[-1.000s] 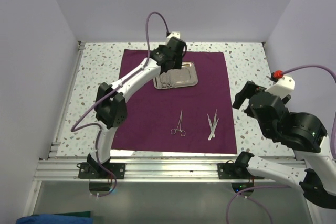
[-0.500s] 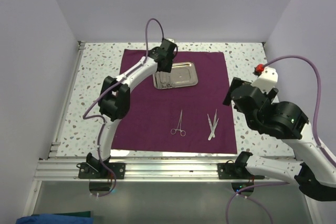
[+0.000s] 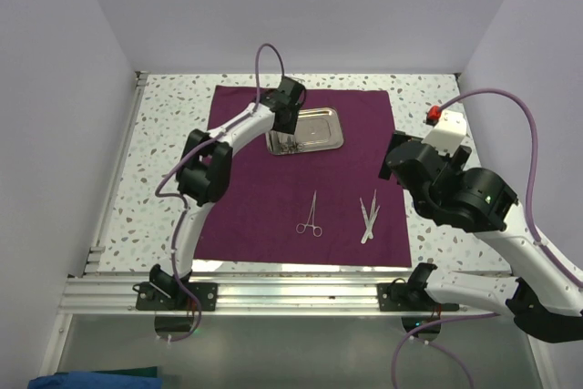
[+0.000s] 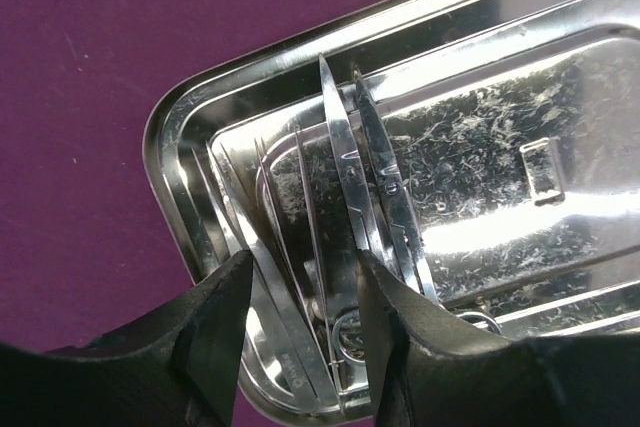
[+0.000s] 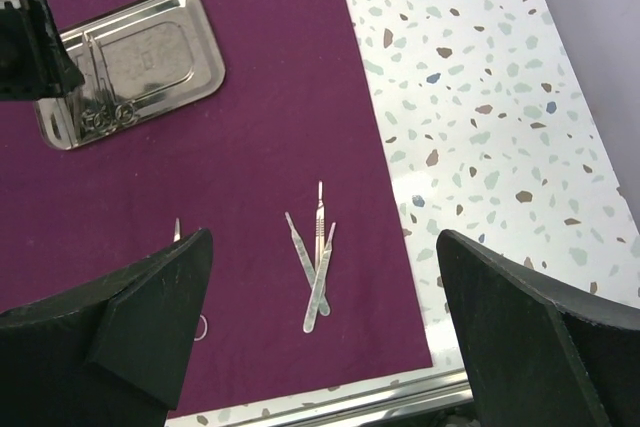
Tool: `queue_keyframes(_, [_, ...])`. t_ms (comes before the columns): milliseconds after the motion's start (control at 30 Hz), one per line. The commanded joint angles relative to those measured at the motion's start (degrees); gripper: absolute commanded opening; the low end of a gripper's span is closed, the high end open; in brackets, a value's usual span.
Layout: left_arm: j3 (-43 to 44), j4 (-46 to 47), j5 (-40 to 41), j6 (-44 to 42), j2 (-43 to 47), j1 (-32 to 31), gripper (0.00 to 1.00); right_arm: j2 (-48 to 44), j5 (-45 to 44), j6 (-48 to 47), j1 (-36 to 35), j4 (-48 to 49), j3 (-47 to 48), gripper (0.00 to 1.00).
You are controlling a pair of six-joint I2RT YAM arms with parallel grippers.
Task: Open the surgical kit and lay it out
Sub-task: Pick up the medical item from the container.
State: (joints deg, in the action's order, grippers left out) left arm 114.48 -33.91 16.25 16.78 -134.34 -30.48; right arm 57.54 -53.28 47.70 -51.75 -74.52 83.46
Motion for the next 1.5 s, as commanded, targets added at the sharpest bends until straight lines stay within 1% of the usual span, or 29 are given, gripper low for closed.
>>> queue_keyframes(0, [-0.4, 1.5, -1.1, -0.2, -1.4, 0.6, 0.49, 0.4, -2.7, -0.2, 0.0, 2.0, 0.9, 0.98])
queue_keyframes(167, [-0.6, 0.9, -2.4, 0.5, -3.4, 1.2, 0.49, 0.1, -2.9, 0.3, 0.0, 2.0, 0.1, 0.99])
queue_keyframes(233, [-0.7, 0.8, -3.1, 0.5, -4.2, 1.3, 0.47, -0.1, -2.9, 0.6, 0.0, 2.0, -0.1, 0.98])
queue_keyframes(300, [-0.9, 0.9, -3.7, 0.5, -4.8, 1.4, 0.4, -0.3, -3.2, 0.8, 0.0, 1.9, -0.2, 0.98])
queue_keyframes(333, [-0.9, 1.0, -4.2, 0.5, -5.0, 1.4, 0.33, -0.4, -3.3, 0.8, 0.0, 1.8, -0.2, 0.98])
queue_keyframes(400, [-0.9, 0.9, -4.7, 0.8, -5.6, 1.4, 0.29, -0.5, -3.7, 1.1, 0.0, 1.6, -0.3, 0.98])
queue_keyframes(433, [-0.8, 0.8, -5.3, 0.9, -5.8, 1.5, 0.25, -0.5, -3.8, 1.2, 0.0, 1.6, -0.2, 0.98])
queue_keyframes(500, [-0.9, 0.6, -5.9, 1.2, -6.2, 1.6, 0.2, -0.7, -4.0, 1.3, 0.0, 1.4, -0.3, 0.98])
queue_keyframes(533, [-0.8, 0.5, -6.6, 1.3, -6.3, 1.6, 0.11, -0.7, -4.1, 1.5, 0.0, 1.5, -0.4, 0.99])
queue_keyframes(600, [-0.7, 0.2, -6.8, 1.6, -6.5, 1.6, 0.0, -0.6, -4.1, 1.7, 0.0, 1.5, -0.7, 0.98])
queue_keyframes(733, [-0.2, -0.3, -6.3, 1.9, -5.2, 1.7, 0.0, -0.5, -3.9, 1.5, 0.0, 1.8, -1.0, 0.98])
queue_keyframes(833, [2.5, -1.6, -5.6, 1.8, -3.2, 1.7, 0.0, -0.5, -3.2, 0.6, 0.0, 3.4, -1.7, 0.98])
queue_keyframes(1067, [13.1, -5.5, -4.6, 2.3, 2.9, 1.7, 0.0, 0.2, -1.3, -2.5, 0.0, 7.9, -3.0, 0.98])
queue_keyframes(1200, [13.8, -6.3, -4.5, 3.4, 6.9, 1.7, 0.0, 0.4, -0.3, -4.3, 0.0, 9.9, -3.1, 0.98])
queue_keyframes(1300, [10.3, -7.2, -4.0, 4.2, 11.1, 1.7, 0.0, 0.4, 0.9, -5.2, 0.0, 11.2, -3.7, 0.98])
queue_keyframes(1333, [6.2, -7.5, -3.4, 4.6, 12.5, 1.7, 0.0, 0.4, 1.3, -5.3, 0.1, 11.5, -3.8, 0.98])
queue_keyframes(1400, [0.2, -7.2, -3.1, 5.4, 18.1, 1.7, 0.0, 0.4, 2.5, -5.9, 0.0, 12.2, -4.3, 0.98])
queue_keyframes(1433, [-7.5, -5.8, -3.4, 5.5, 20.5, 1.7, 0.0, 0.4, 2.8, -6.0, 0.0, 12.5, -4.5, 0.98])
queue_keyframes(1467, [-11.9, -4.9, -3.5, 6.0, 25.7, 1.5, 0.0, 0.4, 3.2, -6.2, 0.0, 12.8, -4.8, 0.98])
